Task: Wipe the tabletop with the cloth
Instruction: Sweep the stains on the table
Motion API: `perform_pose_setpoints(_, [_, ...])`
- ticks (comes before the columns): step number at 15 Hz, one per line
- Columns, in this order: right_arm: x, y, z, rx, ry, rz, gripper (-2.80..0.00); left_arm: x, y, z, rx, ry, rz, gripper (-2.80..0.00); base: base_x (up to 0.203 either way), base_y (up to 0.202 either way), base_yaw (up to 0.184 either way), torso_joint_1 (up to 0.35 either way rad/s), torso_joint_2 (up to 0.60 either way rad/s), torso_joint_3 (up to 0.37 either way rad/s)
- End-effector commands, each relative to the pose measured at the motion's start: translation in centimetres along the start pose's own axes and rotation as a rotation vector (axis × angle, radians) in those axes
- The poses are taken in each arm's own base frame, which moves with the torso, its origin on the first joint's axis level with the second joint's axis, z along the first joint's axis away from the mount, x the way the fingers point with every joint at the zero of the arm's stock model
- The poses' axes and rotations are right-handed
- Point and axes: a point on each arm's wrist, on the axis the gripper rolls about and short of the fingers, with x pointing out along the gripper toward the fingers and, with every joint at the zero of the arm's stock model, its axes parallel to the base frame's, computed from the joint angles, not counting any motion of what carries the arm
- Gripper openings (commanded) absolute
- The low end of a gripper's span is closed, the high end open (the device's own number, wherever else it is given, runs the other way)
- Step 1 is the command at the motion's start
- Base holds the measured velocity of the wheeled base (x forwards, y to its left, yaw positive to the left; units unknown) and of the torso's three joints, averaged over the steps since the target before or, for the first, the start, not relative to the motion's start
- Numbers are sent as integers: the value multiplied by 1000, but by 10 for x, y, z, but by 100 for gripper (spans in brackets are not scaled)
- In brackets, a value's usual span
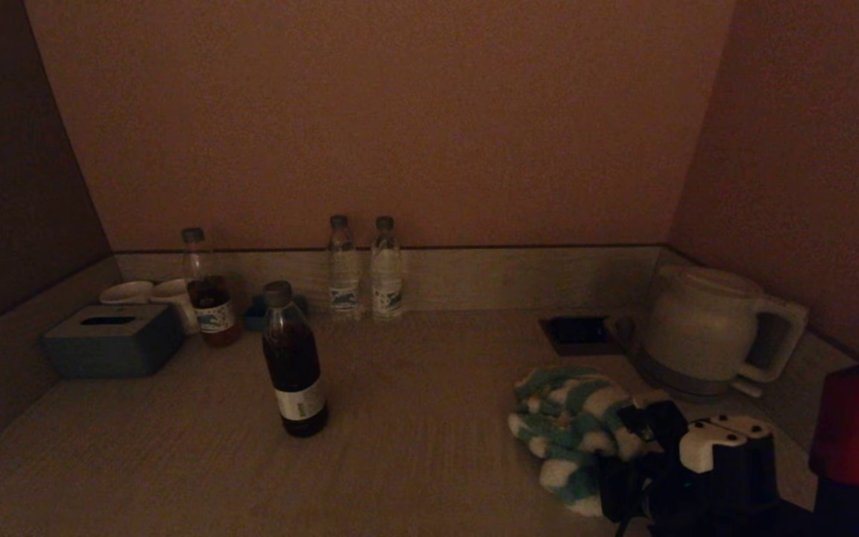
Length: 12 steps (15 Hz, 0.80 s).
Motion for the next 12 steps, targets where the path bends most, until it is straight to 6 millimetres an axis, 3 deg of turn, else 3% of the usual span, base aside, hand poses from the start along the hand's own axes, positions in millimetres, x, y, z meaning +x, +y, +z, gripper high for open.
perform_pose_setpoints(1, [-1,-9,-2,24,8,-49,-280,0,0,0,0,1,1,-280,0,0,0,0,0,0])
perform_pose_setpoints(6, [-6,-31,-8,83,34,-161,-280,0,0,0,0,1,1,-280,0,0,0,0,0,0])
perform_pose_setpoints(10, [-7,-32,-10,94,40,-169,-280,0,0,0,0,1,0,-280,0,0,0,0,0,0])
perform_pose_setpoints(12, [-14,-46,-9,146,10,-233,-280,0,0,0,0,1,1,-280,0,0,0,0,0,0])
